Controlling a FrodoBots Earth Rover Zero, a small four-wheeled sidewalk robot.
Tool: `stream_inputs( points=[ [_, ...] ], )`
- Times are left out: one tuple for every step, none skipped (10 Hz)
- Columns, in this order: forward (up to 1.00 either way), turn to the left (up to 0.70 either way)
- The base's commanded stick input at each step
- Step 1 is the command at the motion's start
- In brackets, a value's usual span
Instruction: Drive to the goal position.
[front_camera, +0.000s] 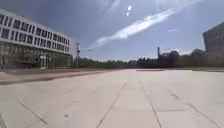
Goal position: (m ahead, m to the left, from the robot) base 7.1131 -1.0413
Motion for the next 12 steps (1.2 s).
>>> stream_inputs(
  points=[
    [0.7, -0.01],
    [0.7, -0.01],
    [0.7, -0.01],
    [0.7, -0.01],
    [0.7, -0.01],
    [0.7, -0.01],
    [0.7, -0.01],
    [0.7, -0.01],
    [0.7, -0.01],
    [0.7, -0.01],
    [0.7, -0.01],
    [0.7, -0.01]
  ],
)
